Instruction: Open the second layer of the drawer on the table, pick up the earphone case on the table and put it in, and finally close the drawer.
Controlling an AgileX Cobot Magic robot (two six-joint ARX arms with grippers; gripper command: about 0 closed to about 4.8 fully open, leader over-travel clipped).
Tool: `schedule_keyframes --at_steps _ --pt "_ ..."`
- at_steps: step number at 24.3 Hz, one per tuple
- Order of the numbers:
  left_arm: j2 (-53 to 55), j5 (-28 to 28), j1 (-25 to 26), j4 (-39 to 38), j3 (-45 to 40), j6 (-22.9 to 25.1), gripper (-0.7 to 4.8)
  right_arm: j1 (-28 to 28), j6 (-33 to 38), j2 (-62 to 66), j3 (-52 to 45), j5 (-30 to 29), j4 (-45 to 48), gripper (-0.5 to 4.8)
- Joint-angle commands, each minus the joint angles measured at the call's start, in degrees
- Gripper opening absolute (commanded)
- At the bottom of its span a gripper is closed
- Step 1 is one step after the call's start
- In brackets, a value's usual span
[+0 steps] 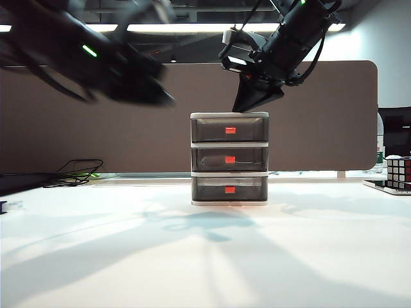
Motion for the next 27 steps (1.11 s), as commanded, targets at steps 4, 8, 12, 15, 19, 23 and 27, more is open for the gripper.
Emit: schedule_keyframes --at_steps 4,8,12,15,19,23,27 --pt "-22.6 -13.3 -0.3 -2.1 -12.1 -3.1 -0.05 0.1 0.4 -7.8 -0.2 -0.6 -4.2 -0.03" --pt "-27.9 -19.0 -2.3 -4.5 -15.3 -3.2 -0.05 0.1 1.4 -14.4 -2.0 -1.4 -3.5 -0.03" --pt "-32.0 -21.9 -4.8 -3.2 -18.8 -4.6 -0.05 0.1 3.2 -24.0 -9.2 -3.1 0.5 -0.04" --pt "-34.7 -23.5 -5.6 -1.2 -21.7 -6.4 -0.05 0.1 5.0 -31.6 -17.1 -3.2 5.4 -0.04" --pt "-36.2 -24.6 -5.6 -1.1 -24.0 -7.1 -0.05 0.1 9.1 -41.3 -29.9 -4.8 10.6 -0.04" --pt "-36.3 -24.6 -5.6 -0.8 -24.6 -7.1 -0.05 0.2 9.4 -47.3 -39.3 -4.8 14.5 -0.04" --pt "-38.4 -24.3 -5.7 1.8 -27.8 -9.7 -0.05 0.2 10.8 -59.2 -51.3 0.2 20.2 -0.05"
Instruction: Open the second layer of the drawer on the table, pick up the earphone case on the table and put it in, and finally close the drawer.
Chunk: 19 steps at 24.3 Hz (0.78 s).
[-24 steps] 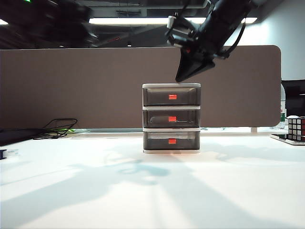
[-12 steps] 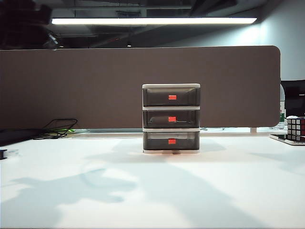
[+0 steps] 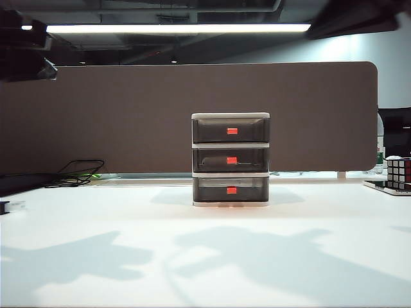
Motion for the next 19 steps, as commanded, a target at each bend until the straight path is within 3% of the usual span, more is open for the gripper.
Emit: schedule_keyframes --at_steps 1,11,14,19 --pt "-1.6 -0.2 0.0 2.9 -2.4 -1.9 -0.05 0.1 0.6 -6.6 -5.0 2.9 3.8 -0.05" --pt "-3.8 1.4 0.0 6.4 -7.9 -4.7 -0.05 0.0 0.6 -18.2 -19.2 2.6 6.4 -0.04" --pt "-3.8 1.4 0.0 12.9 -11.3 -4.7 -0.05 0.0 0.6 -22.9 -25.1 3.8 11.2 -0.05" --pt "-3.7 1.1 0.2 11.8 -11.2 -3.8 -0.05 0.0 0.4 -28.9 -30.4 4.8 11.7 -0.04"
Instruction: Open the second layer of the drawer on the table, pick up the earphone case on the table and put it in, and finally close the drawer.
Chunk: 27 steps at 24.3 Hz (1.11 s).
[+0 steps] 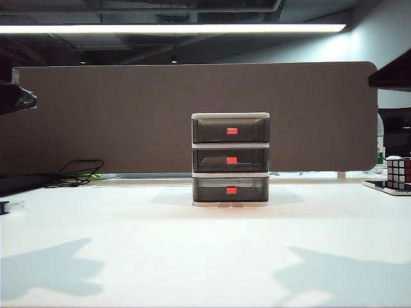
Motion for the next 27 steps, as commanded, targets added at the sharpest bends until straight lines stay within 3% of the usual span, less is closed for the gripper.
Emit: schedule_keyframes --at_steps 1,3,5,9,15,19,21,27 --pt "0.0 -0.3 0.2 0.4 0.3 0.9 -0.05 0.0 0.0 -2.3 -2.2 1.5 0.9 -0.04" --pt "0.0 -0.4 0.5 -0.1 0.3 2.9 -0.05 0.0 0.0 -4.9 -4.7 2.6 1.4 -0.04" --pt "0.0 0.2 2.1 -0.6 0.3 1.8 -0.05 0.0 -0.5 -6.6 -5.2 3.4 -0.2 -0.04" --pt "0.0 5.6 7.8 -0.5 0.3 -1.0 -0.05 -0.1 -1.6 -7.1 -5.2 5.0 -0.4 -0.04" --pt "0.0 14.7 18.0 -0.3 0.3 -1.3 -0.05 -1.5 -3.3 -7.3 -5.2 7.7 -0.4 -0.04" --pt "0.0 19.8 24.1 -0.3 0.3 0.3 -0.05 -6.6 -4.0 -7.3 -5.2 7.2 -0.4 -0.04" --pt "0.0 19.8 26.4 0.0 0.3 1.7 -0.05 -9.9 -4.5 -7.3 -5.2 7.2 -0.3 -0.05" --pt "0.0 19.8 30.8 2.4 0.3 -0.1 -0.05 -17.8 -4.3 -7.3 -5.2 6.0 1.5 -0.04"
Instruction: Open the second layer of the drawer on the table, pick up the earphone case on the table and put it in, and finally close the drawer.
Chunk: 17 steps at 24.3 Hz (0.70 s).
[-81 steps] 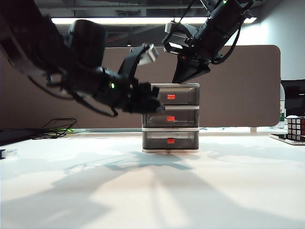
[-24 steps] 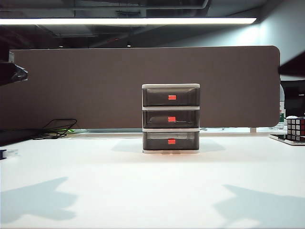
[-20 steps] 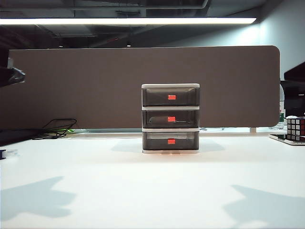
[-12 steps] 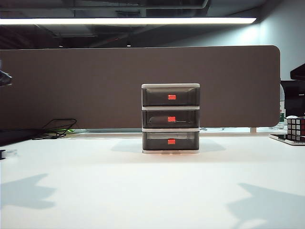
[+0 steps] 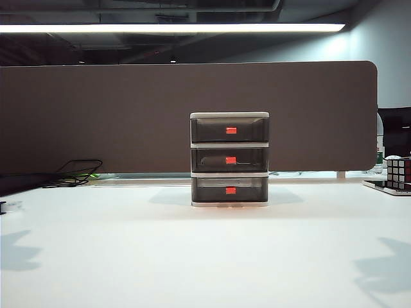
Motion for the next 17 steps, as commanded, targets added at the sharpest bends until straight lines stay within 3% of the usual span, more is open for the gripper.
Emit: schedule_keyframes --at_steps 1,6,17 --pt "-0.1 0.2 2.3 3.2 0.3 -1.2 -0.05 -4.4 -0.1 -0.1 -0.4 -2.5 3.3 -0.05" --pt "-0.1 -5.0 3.9 8.3 0.3 -0.7 -0.05 -7.7 -0.1 -0.1 -0.4 -2.1 4.4 -0.05" --pt "-0.1 -4.1 4.6 8.3 0.3 -0.8 -0.05 -8.3 -0.1 -0.1 -0.4 -2.2 4.2 -0.04"
